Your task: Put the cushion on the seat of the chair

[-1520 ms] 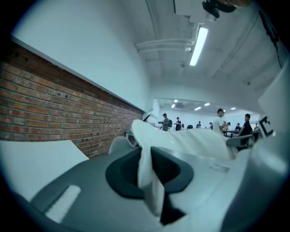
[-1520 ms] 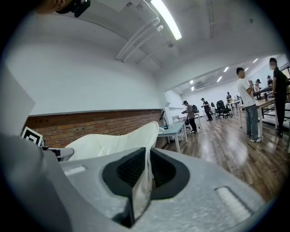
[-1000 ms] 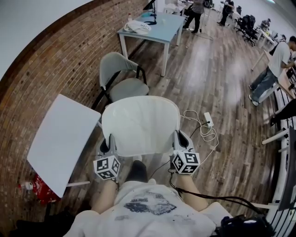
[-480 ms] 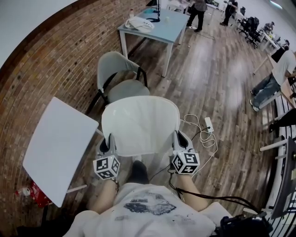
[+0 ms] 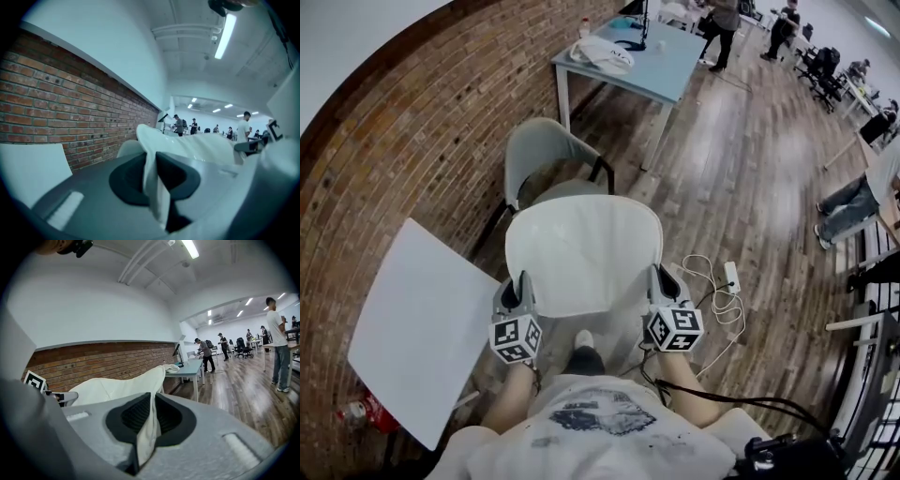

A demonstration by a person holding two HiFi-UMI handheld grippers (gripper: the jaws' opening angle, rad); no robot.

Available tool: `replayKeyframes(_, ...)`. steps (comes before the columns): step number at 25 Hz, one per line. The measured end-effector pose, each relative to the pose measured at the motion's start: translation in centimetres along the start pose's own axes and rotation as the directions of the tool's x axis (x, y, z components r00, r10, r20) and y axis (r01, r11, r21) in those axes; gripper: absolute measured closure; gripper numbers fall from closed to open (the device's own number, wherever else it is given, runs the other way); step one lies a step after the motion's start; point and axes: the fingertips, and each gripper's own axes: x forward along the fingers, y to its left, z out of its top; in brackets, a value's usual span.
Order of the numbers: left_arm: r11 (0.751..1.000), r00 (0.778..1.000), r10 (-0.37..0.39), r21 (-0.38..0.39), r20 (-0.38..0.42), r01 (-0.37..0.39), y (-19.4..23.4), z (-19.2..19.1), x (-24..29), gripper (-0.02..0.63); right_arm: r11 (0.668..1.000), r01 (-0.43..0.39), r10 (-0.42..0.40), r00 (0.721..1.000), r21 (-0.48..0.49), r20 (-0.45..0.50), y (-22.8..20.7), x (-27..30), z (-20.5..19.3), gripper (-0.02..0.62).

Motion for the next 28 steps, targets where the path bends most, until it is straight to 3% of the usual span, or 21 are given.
replayKeyframes(7, 0.999, 0.999, 0.036, -0.017, 0.026, -0.036, 4.3, 3.1, 5.1, 0.569, 0.999, -0.032, 0.032, 0.999, -0.014, 0.008, 2.0, 7.7, 2.9, 0.568)
replayKeyframes(15, 0.993, 0.994, 0.103, -0.055, 0.037, -0.101, 7.2, 3.8, 8.2, 0.569, 0.995, -0.093, 0.093, 0.996, -0.036, -0.011, 3.1, 14.2, 4.1, 0.568)
replayKeyframes(22, 0.983, 0.984, 0.174, -0.065, 0.029, -0.172, 8.0, 4.2, 12.5, 0.569, 0.987, -0.159, 0.157, 0.987, -0.034, -0.042, 1.8, 20.7, 4.8, 0.568)
replayKeyframes(28, 0.96, 0.963, 0.268, -0.084, 0.014, -0.266, 7.3, 4.7, 17.0, 0.569, 0.968, -0.249, 0.245, 0.966, -0.039, -0.084, -0.5, 27.4, 6.5, 0.568)
